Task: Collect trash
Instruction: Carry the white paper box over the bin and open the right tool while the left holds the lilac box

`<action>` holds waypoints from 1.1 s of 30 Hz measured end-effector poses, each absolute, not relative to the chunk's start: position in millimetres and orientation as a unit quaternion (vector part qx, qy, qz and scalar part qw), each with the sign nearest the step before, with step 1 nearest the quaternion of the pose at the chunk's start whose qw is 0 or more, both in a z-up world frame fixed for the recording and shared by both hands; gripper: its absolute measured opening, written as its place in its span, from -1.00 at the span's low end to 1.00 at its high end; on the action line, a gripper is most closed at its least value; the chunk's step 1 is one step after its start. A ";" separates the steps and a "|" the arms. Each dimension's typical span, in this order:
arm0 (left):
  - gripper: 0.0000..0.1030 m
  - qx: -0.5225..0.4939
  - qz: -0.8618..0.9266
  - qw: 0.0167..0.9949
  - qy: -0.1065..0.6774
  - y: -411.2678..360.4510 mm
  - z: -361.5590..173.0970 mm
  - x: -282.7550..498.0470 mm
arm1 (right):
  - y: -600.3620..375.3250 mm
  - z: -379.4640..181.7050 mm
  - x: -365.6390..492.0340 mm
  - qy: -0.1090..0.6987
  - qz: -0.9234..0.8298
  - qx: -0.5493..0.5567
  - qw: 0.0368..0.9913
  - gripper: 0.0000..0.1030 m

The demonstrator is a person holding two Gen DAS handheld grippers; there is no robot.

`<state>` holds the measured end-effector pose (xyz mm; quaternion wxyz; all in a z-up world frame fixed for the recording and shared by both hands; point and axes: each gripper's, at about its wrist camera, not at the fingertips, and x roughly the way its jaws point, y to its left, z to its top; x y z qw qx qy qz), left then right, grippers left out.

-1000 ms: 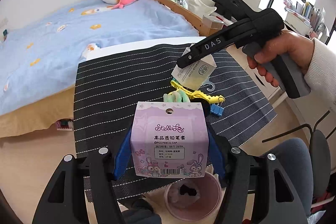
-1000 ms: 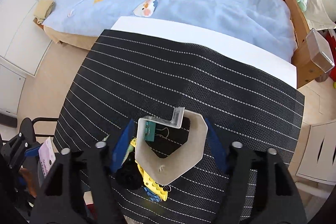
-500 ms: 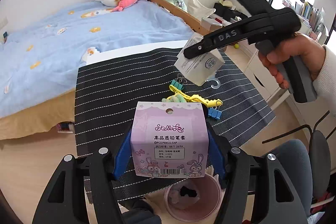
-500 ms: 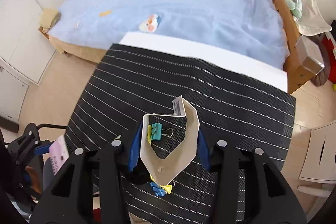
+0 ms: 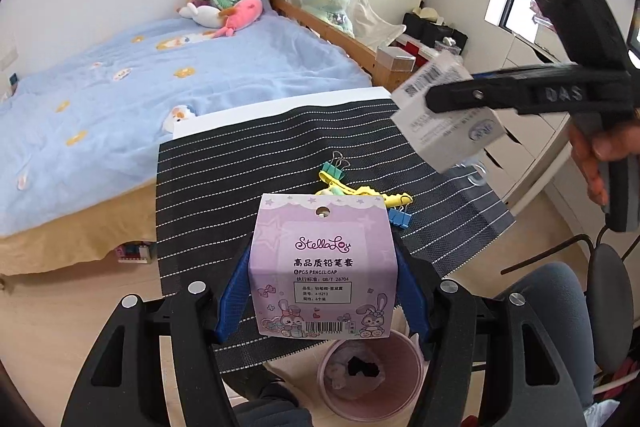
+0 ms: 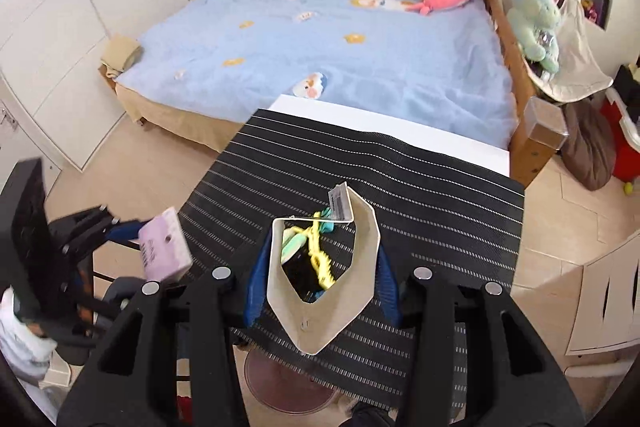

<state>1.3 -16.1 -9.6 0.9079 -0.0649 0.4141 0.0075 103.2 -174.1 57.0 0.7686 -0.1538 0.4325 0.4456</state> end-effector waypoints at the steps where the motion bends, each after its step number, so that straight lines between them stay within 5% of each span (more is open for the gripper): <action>1: 0.21 -0.064 0.007 0.909 0.412 -16.9 -7.6 -1.0 | -178.6 58.9 96.1 0.428 0.447 -0.153 0.771 -0.11; 16: 0.21 -0.043 -0.001 0.920 0.389 -40.2 10.3 -38.9 | -246.2 69.3 2.7 0.390 0.458 -0.130 0.788 -0.11; 33: 0.21 -0.060 0.002 0.915 0.399 -51.4 -1.2 -79.9 | -256.7 11.3 -54.6 0.444 0.467 -0.147 0.751 -0.11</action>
